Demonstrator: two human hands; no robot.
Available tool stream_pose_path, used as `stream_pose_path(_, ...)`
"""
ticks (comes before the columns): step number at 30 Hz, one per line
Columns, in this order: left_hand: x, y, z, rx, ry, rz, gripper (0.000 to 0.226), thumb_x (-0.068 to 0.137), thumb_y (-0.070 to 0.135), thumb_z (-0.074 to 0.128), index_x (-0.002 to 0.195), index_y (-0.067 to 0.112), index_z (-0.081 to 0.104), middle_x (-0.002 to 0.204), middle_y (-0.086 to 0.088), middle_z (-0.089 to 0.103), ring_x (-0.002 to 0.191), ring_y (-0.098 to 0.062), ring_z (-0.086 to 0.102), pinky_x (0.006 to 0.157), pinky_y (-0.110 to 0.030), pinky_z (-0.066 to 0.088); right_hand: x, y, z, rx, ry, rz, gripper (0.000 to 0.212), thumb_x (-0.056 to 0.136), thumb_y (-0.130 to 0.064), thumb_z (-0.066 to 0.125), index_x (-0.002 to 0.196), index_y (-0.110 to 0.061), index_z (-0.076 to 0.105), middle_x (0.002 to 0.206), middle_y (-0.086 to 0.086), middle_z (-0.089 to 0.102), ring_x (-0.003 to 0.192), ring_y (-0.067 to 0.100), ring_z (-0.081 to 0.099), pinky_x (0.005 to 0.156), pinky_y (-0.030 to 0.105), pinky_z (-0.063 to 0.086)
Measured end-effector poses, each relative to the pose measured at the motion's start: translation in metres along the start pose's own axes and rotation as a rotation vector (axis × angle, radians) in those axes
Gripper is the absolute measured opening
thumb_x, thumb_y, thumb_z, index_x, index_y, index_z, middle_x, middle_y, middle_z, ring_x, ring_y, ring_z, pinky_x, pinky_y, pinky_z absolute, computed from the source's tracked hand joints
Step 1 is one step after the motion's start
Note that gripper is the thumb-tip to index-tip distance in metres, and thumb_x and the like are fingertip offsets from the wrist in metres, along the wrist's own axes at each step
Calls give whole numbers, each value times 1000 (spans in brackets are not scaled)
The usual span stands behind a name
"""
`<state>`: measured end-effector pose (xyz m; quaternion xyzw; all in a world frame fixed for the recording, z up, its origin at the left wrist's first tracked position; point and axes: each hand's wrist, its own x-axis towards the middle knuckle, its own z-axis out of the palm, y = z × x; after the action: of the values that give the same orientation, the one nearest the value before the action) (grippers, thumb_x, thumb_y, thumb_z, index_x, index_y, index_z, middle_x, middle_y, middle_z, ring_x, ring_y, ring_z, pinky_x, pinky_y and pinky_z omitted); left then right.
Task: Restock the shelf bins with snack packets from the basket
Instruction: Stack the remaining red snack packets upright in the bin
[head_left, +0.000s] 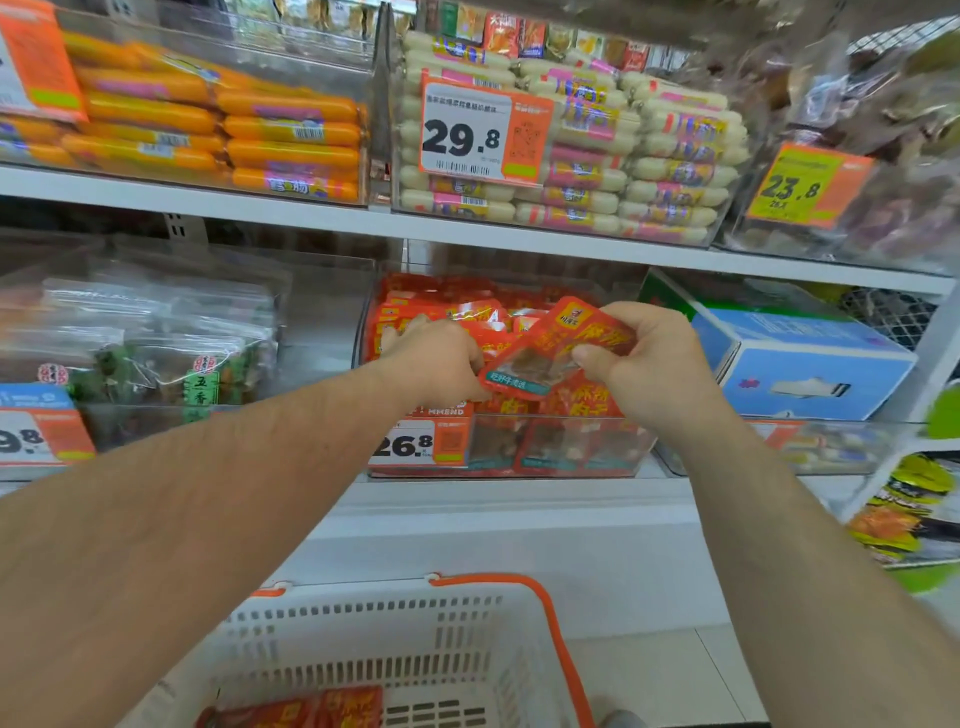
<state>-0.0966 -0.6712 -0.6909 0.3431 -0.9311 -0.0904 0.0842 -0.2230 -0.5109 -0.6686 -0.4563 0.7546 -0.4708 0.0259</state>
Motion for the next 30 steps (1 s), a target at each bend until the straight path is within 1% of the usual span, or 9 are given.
stream_pose_path(4,11,-10,-1,-86,-33,-13,9,87,32,66,90,34,74,110,5,64,121,-29,45,104,-51,38,2,3,2,-32,-15,13,13,87,-17,73,97,-24,71,86,-5,72,83,15,68,80,35,57)
stream_pose_path(7,13,-13,-4,-151,-110,31,14,86,28,69,72,29,69,89,3,69,92,-21,63,85,-39,54,1,4,9,-89,-32,-10,24,87,-20,73,112,-21,72,98,-4,71,90,16,65,85,33,54)
stream_pose_path(8,14,-14,-5,-171,-125,31,11,86,27,70,75,27,69,88,2,70,86,-18,63,81,-36,55,2,3,13,-111,-42,-23,27,88,-20,72,115,-21,71,101,-4,70,92,15,63,86,31,52)
stream_pose_path(9,14,-15,-6,-186,-123,28,4,86,26,71,83,24,72,89,2,70,85,-17,63,80,-34,54,3,2,15,-140,-50,-44,28,89,-20,72,117,-21,70,103,-5,69,93,15,62,86,29,51)
stream_pose_path(12,15,-15,-6,-202,-87,23,16,84,19,72,99,19,76,95,3,69,88,-15,62,79,-32,53,6,-3,20,-181,-51,-88,21,88,-19,72,109,-21,73,98,-5,70,88,14,62,80,25,47)
stream_pose_path(18,16,-20,-7,-217,-101,28,15,80,33,79,88,22,72,85,8,65,83,-12,59,73,-29,49,13,-14,14,-157,13,-95,12,88,-21,71,87,-32,68,77,-16,66,72,0,59,64,19,44)
stream_pose_path(20,18,-22,-5,-231,-89,18,15,83,24,76,97,20,74,97,5,65,91,-16,60,79,-32,51,14,-14,16,-187,-36,-70,7,89,-23,71,93,-29,70,82,-12,67,75,5,60,69,23,47)
stream_pose_path(23,19,-23,-3,-254,-86,14,23,89,17,68,112,17,73,106,3,64,96,-16,58,83,-31,49,14,-16,18,-256,-68,-42,18,89,-27,71,107,-25,72,97,-5,68,90,16,61,83,32,51)
stream_pose_path(30,18,-25,-4,-245,-81,54,20,92,18,64,110,14,72,97,4,58,92,-14,52,79,-28,42,13,-7,43,-464,-229,-64,34,93,-28,66,126,-21,64,121,1,66,107,21,60,87,25,43)
